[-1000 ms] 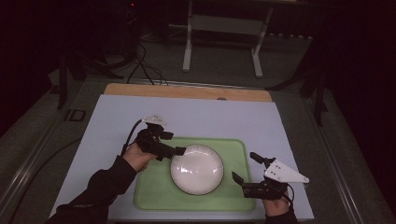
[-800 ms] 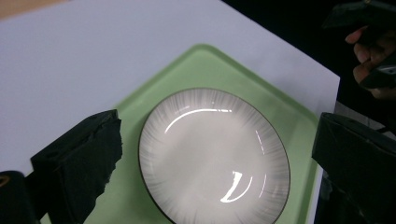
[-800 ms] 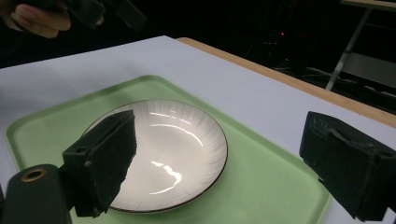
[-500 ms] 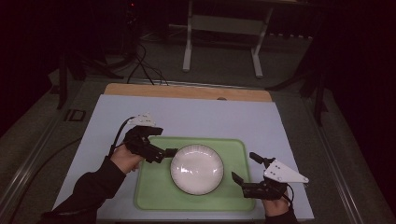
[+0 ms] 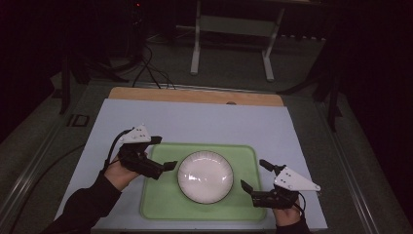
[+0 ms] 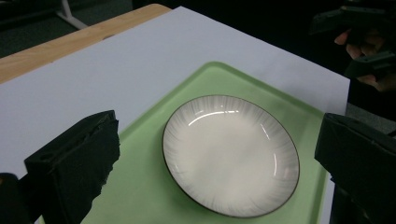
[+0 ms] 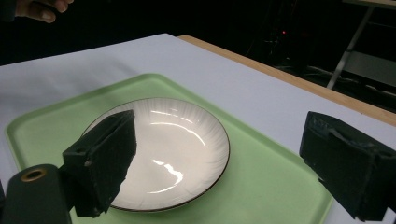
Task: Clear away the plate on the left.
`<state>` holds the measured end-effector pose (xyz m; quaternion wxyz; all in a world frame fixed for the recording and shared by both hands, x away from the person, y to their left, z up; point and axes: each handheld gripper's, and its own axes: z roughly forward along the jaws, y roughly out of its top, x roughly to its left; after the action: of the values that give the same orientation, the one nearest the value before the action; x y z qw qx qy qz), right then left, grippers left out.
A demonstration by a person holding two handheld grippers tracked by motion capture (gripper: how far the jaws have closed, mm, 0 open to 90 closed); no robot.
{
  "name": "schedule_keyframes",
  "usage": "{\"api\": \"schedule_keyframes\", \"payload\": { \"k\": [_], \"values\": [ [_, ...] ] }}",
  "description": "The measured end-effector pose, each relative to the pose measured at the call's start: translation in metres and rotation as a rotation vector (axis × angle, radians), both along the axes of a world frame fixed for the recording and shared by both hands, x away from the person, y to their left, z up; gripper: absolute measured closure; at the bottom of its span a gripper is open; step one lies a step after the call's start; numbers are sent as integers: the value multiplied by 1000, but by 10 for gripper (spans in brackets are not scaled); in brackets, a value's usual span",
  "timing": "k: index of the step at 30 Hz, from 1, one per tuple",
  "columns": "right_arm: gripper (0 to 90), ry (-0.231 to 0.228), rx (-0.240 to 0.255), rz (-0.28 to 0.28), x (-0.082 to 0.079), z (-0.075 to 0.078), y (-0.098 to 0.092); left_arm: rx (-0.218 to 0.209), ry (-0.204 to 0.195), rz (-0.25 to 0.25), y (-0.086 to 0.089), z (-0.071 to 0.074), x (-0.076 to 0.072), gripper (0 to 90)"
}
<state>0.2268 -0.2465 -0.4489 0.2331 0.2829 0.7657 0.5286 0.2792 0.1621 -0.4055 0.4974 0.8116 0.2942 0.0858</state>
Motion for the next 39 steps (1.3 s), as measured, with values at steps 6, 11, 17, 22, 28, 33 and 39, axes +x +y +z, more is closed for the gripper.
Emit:
{"api": "schedule_keyframes", "payload": {
  "k": [6,11,17,22,28,33,39],
  "values": [
    [107,4,-1,2,1,-1,0,-5,-21,18,11,-6,-11,0],
    [107,2,-2,3,0,-1,1,-22,-47,41,22,-12,-17,0],
    [107,5,-8,3,0,-1,2,-24,-46,49,34,-22,-19,0],
    [107,6,-9,3,1,-2,1,-23,-21,73,41,-35,-21,0],
    [107,5,-11,4,0,-1,2,-30,8,90,46,-50,-24,0],
    [107,4,-12,3,0,-1,2,-41,-1,98,49,-60,-28,0],
    [107,1,-16,5,1,-2,2,-13,-12,86,51,-70,-32,0]
  ]
}}
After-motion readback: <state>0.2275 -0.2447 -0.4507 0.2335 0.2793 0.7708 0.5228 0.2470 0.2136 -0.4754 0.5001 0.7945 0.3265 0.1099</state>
